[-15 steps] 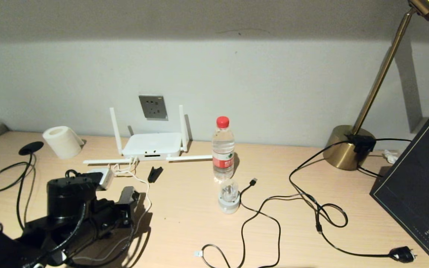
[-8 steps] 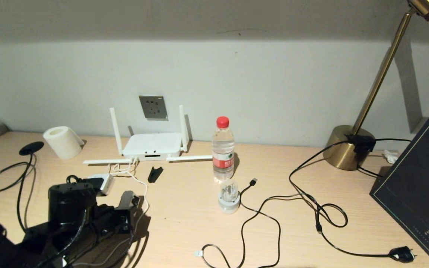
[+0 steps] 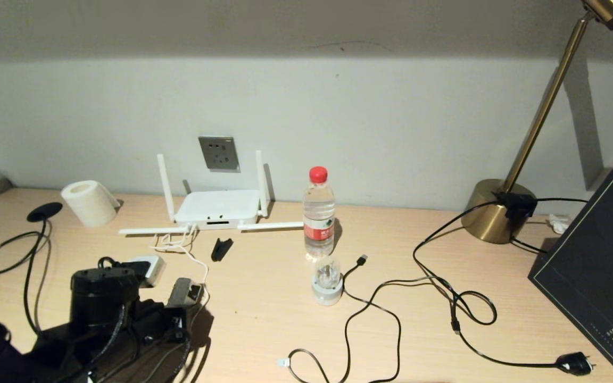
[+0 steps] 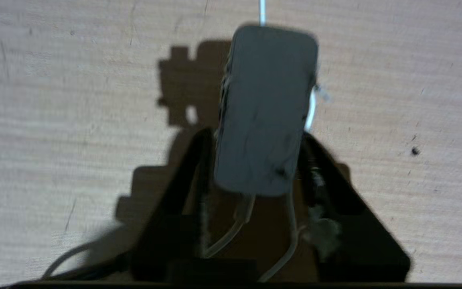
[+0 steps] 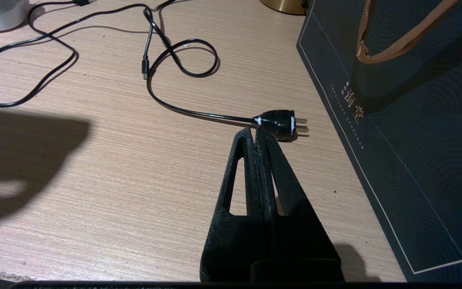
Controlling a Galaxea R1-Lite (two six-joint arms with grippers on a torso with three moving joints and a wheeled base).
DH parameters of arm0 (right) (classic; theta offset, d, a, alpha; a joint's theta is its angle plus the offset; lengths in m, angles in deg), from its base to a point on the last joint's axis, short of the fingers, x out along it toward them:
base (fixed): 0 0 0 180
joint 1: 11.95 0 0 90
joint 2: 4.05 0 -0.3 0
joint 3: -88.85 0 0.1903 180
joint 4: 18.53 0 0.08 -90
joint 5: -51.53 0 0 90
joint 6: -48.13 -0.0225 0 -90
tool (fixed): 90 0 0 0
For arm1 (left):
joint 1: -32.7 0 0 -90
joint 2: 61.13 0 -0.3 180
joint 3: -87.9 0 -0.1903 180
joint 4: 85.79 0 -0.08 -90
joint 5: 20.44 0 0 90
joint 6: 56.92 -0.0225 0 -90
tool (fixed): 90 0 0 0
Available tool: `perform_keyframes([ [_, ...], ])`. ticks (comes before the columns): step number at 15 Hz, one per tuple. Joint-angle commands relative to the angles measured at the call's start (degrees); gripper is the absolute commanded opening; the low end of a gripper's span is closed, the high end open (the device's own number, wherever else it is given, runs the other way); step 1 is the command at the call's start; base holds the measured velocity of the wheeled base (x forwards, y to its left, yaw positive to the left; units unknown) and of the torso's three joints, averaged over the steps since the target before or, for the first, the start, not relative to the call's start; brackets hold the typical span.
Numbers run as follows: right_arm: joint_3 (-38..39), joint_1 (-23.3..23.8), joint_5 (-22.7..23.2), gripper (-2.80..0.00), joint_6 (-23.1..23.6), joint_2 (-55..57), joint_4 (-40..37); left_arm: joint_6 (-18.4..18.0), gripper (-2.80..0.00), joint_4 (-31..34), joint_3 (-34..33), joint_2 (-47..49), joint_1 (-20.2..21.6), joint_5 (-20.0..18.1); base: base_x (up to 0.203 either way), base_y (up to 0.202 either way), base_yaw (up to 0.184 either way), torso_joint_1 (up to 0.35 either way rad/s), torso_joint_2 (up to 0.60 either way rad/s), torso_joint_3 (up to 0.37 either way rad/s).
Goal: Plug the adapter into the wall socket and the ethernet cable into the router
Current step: Pick up plug
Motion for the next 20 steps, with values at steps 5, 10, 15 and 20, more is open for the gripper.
perform_keyframes([
  [5,0.0,0.0,0.04,-2.8,-0.02,0.06,-0.05,-0.31,0.0,-4.27,-0.56,0.05,0.0,0.08,0.0,0.0,0.0,0.0,0.0,0.0],
  [10,0.0,0.0,0.04,-2.8,-0.02,0.06,-0.05,-4.09,0.0,-3.05,3.72,0.29,1.05,-1.54,0.0,0.0,0.0,0.0,0.0,0.0],
  [15,0.0,0.0,0.04,-2.8,-0.02,0.06,-0.05,-6.72,0.0,16.82,17.28,-3.89,2.13,-3.49,0.0,0.0,0.0,0.0,0.0,0.0],
  [20,0.0,0.0,0.04,-2.8,-0.02,0.06,-0.05,-8.39,0.0,47.38,29.55,-10.72,2.11,-4.53,0.0,0.0,0.0,0.0,0.0,0.0],
])
